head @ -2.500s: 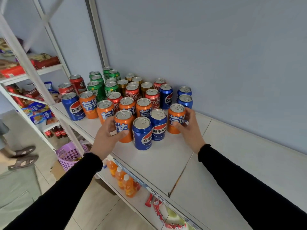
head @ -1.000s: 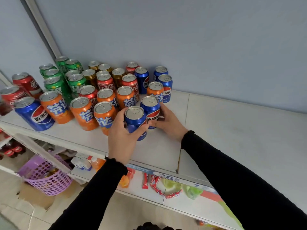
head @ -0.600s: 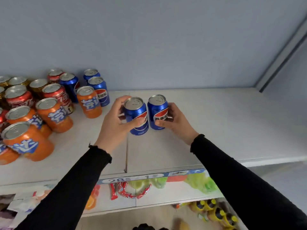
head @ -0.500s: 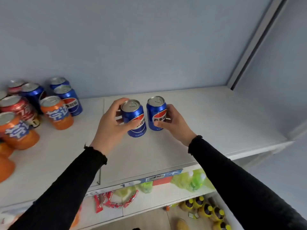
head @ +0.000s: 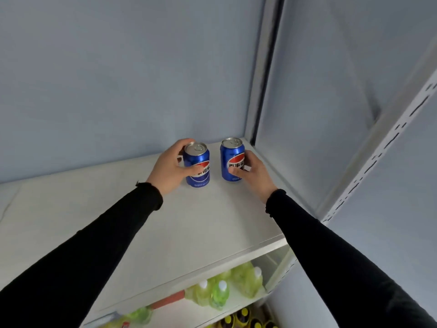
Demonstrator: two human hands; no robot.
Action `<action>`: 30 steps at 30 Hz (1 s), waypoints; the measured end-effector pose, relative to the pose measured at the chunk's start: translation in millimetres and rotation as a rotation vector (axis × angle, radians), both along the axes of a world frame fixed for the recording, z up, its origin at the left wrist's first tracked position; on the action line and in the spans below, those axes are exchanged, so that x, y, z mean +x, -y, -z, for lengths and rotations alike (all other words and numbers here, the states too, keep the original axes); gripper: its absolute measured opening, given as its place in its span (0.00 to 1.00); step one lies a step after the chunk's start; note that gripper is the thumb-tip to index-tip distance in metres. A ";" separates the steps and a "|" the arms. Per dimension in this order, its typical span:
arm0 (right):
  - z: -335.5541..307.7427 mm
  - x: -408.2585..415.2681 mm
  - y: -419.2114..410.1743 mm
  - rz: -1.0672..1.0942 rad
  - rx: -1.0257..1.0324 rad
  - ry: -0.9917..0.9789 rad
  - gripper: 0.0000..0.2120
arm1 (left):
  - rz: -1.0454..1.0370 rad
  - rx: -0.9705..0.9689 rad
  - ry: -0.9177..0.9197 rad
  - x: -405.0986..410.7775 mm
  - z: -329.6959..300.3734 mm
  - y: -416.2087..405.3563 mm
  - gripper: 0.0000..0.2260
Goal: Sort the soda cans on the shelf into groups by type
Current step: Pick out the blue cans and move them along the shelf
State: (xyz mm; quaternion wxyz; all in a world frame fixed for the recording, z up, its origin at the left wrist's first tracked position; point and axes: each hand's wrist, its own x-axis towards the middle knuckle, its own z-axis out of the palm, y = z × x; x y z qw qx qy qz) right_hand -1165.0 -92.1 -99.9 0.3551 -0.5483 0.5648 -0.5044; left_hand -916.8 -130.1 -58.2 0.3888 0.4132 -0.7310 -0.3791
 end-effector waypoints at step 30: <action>5.7 -50.3 107.0 0.135 -0.030 -0.005 0.33 | 0.001 -0.030 0.385 -104.4 -11.6 112.0 0.39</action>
